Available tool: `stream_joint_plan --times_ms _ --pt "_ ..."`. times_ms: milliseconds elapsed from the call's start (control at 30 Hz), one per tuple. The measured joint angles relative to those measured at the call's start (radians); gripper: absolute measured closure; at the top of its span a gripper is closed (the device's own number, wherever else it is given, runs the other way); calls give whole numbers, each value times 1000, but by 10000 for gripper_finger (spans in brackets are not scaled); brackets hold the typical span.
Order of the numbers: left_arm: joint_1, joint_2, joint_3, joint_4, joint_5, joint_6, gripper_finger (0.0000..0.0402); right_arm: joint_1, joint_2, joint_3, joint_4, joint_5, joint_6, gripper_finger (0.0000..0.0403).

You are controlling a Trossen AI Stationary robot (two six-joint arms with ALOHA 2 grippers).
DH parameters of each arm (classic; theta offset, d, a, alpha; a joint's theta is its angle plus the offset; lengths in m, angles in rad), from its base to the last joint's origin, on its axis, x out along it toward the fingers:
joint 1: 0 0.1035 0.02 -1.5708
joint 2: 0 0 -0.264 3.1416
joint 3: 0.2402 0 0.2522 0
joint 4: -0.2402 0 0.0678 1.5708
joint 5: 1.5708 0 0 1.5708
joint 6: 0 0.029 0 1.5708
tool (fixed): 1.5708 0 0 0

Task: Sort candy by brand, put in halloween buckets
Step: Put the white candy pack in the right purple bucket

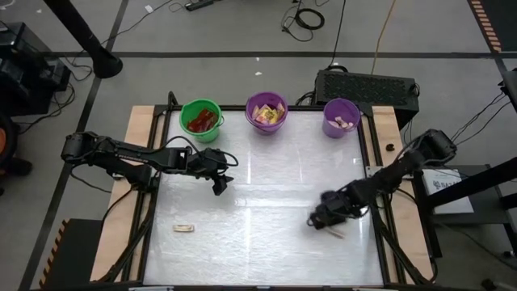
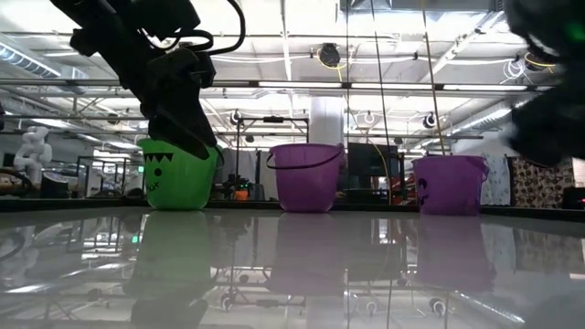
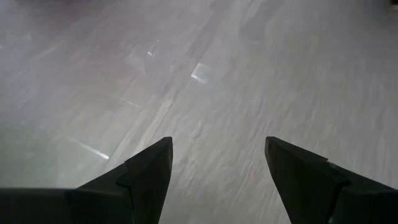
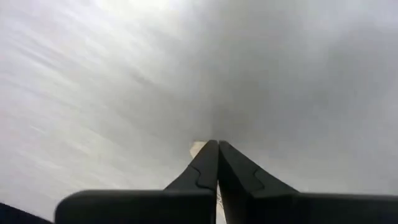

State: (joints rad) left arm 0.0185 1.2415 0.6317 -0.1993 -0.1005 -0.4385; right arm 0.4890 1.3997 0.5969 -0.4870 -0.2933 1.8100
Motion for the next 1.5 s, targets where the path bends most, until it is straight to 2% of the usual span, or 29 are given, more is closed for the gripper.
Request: stream_joint_plan --times_ms 233,300,533,767,900,1067,1267,1400,1500 --pt "0 0 0 2 0 -1 139 -155 1 124 -32 454 -187 402" --pt "0 0 0 3 7 -1 139 -223 1 160 -66 540 -258 402" --pt "0 0 0 4 32 -6 139 -482 1 383 -243 641 -670 402" --pt "-11 0 0 4 64 -137 139 -741 -1 639 -484 816 -1035 403" --pt "-43 0 0 5 73 -205 139 -920 -1 687 -509 820 -1203 403" --pt "-78 0 0 12 72 -212 139 -1108 5 645 -503 818 -1344 403" --pt "-89 -9 15 4 71 -236 139 -1217 6 565 -386 804 -1494 402" --pt "-68 -41 43 6 65 -208 139 -1270 6 525 -299 718 -1573 402" --pt "-50 -74 56 7 46 -207 139 -1302 6 516 -310 651 -1587 403"
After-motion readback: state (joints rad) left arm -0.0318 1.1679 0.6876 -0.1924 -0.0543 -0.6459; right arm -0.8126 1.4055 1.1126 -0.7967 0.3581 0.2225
